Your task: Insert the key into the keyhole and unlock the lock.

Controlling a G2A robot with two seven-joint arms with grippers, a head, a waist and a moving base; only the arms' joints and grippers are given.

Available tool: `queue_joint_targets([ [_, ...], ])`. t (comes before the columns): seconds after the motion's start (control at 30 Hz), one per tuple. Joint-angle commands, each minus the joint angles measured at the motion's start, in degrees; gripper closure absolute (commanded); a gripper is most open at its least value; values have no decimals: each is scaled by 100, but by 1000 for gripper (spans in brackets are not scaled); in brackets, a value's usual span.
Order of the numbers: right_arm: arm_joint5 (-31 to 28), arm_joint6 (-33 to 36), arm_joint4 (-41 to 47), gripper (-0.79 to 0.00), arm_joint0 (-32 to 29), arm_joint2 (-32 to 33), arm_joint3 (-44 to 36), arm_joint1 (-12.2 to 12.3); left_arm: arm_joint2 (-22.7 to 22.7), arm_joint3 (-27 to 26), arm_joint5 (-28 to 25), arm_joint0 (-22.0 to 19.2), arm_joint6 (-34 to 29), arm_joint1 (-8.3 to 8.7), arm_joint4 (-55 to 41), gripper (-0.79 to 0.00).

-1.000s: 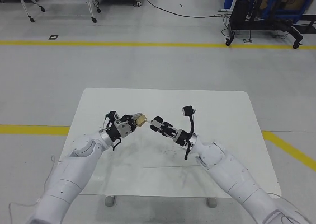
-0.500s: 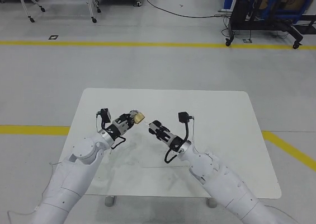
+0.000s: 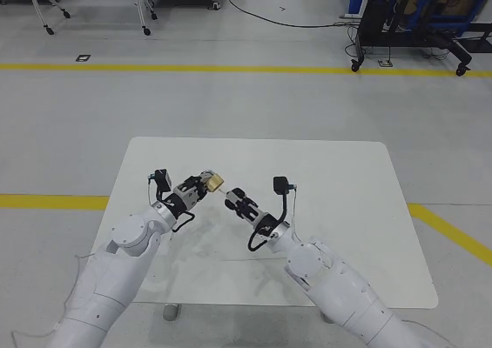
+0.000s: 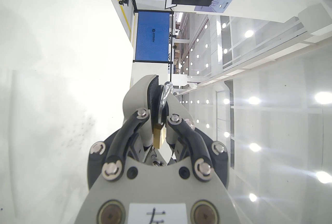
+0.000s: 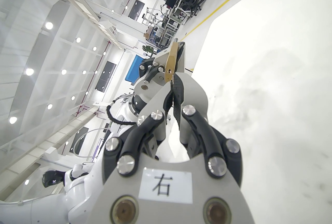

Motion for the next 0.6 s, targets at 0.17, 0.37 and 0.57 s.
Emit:
queue_joint_targets([
  [0.17, -93, -81, 85, 0, 2, 47, 63, -66, 9, -9, 31, 13, -9, -25, 67, 0],
  [0.37, 15, -124, 77, 0, 46, 78, 149, -124, 1, -5, 40, 14, -26, -44, 118, 0],
  [0.57, -35, -134, 12, 0, 57, 74, 186, -178, -9, -14, 11, 18, -33, -55, 257, 0],
])
